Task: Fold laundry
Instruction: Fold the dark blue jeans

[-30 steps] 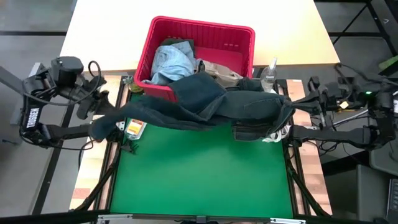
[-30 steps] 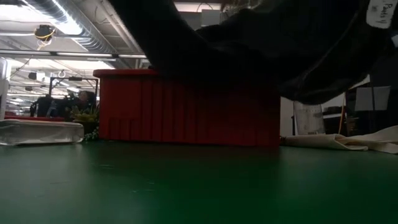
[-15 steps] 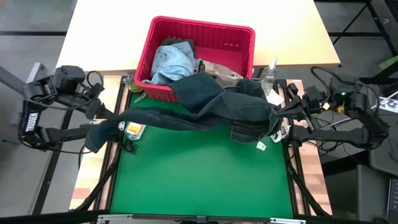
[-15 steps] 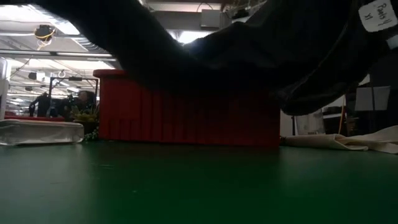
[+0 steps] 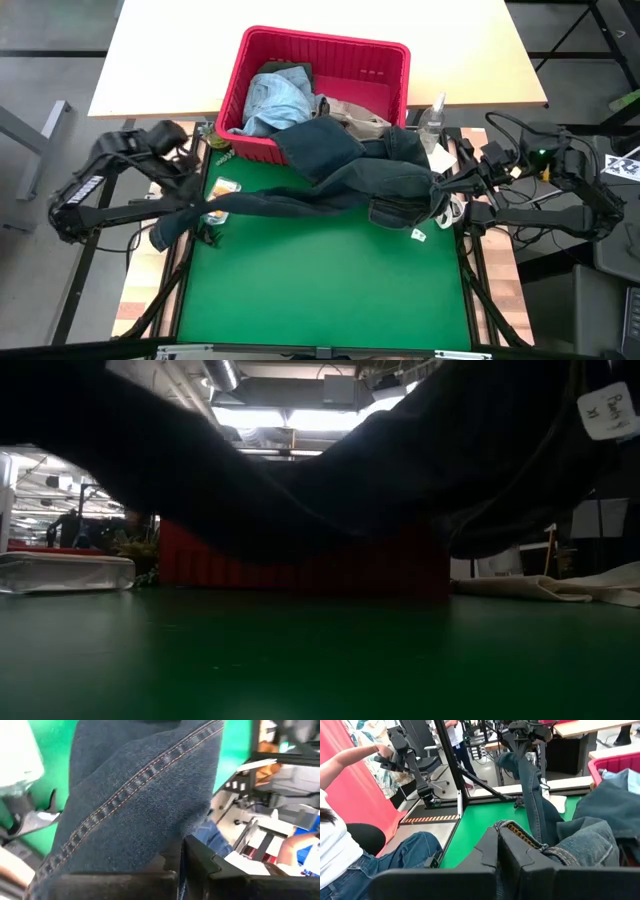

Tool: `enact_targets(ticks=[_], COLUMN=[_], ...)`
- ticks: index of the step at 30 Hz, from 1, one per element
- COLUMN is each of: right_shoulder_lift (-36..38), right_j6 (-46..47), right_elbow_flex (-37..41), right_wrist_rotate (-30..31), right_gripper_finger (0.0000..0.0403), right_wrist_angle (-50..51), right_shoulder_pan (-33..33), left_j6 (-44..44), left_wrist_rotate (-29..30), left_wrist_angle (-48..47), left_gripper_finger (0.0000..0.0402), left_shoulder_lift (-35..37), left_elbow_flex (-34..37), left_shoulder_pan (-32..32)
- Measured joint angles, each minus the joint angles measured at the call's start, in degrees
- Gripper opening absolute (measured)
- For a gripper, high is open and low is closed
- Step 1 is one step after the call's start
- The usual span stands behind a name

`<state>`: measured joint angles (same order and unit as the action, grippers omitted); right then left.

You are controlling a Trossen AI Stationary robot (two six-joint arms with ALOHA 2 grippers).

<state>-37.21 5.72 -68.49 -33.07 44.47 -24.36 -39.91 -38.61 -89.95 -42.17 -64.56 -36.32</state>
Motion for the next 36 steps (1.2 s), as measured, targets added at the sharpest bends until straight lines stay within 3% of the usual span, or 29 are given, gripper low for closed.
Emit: enact_targets(ticks=[7, 14, 23, 30, 36], right_shoulder_lift=[0.0, 0.0, -0.02, -0.02, -0.02], right_j6=[-0.01, -0.08, -1.88, -1.92, -2.99], right_elbow_flex=[0.0, 0.0, -0.04, -0.04, -0.04], right_wrist_rotate=[0.01, 0.53, 1.96, 2.11, 2.22], right_gripper_finger=[0.0005, 0.0005, 0.0005, 0.0005, 0.0005], right_wrist_angle=[0.96, 0.96, 1.87, 2.51, 2.49], right_shoulder_pan=[0.0, 0.0, -0.04, -0.04, -0.04], left_j6=[4.48, 5.89, 4.66, 10.31, 13.17], left_wrist_rotate=[0.21, 5.22, 20.02, 17.98, 17.59], left_wrist_angle=[0.01, 4.43, 21.92, 25.02, 26.23], left_gripper_finger=[0.0067, 0.0128, 0.0138, 0.0138, 0.0138], left_shoulder_lift=[-0.02, -0.07, -0.57, -0.57, -1.24], left_elbow_flex=[10.69, 21.48, 21.48, 21.47, 21.47], left_shoulder_pan=[0.0, 0.0, 0.13, 1.51, 9.25])
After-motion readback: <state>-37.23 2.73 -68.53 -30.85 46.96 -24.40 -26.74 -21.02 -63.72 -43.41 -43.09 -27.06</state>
